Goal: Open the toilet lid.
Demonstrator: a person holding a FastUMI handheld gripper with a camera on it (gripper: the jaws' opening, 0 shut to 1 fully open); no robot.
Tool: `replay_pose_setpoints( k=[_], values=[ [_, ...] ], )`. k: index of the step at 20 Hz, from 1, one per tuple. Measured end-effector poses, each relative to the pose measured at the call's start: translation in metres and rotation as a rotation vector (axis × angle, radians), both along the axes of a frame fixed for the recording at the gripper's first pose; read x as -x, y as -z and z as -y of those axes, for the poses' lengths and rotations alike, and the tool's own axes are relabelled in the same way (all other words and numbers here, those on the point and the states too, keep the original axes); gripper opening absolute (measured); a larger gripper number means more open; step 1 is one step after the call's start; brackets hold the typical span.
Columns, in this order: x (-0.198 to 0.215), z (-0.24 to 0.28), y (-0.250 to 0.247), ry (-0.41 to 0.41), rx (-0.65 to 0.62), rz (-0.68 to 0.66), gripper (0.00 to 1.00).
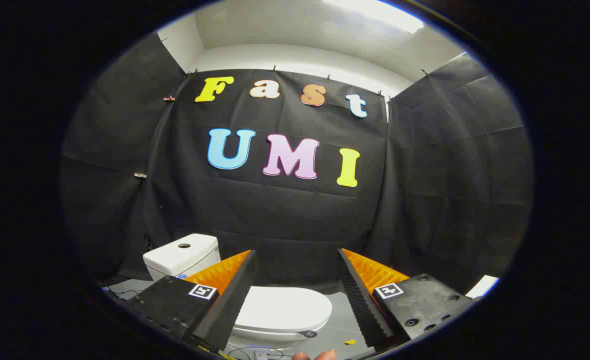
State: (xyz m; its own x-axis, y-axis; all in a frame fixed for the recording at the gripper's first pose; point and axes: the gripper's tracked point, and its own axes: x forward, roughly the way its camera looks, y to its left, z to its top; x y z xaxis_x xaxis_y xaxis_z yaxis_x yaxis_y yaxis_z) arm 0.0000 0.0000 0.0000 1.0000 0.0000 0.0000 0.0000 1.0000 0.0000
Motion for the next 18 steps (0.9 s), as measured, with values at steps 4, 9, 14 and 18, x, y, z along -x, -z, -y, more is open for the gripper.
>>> replay_pose_setpoints(
  k=[4,9,14,18],
  values=[
    [0.0,-0.002,-0.004,-0.019,0.013,0.007,0.99],
    [-0.009,-0.016,-0.012,-0.028,0.016,0.014,0.99],
    [-0.007,-0.015,-0.011,-0.023,0.0,0.009,0.99],
    [-0.009,-0.016,-0.01,-0.021,-0.022,0.006,0.99]
  ],
)
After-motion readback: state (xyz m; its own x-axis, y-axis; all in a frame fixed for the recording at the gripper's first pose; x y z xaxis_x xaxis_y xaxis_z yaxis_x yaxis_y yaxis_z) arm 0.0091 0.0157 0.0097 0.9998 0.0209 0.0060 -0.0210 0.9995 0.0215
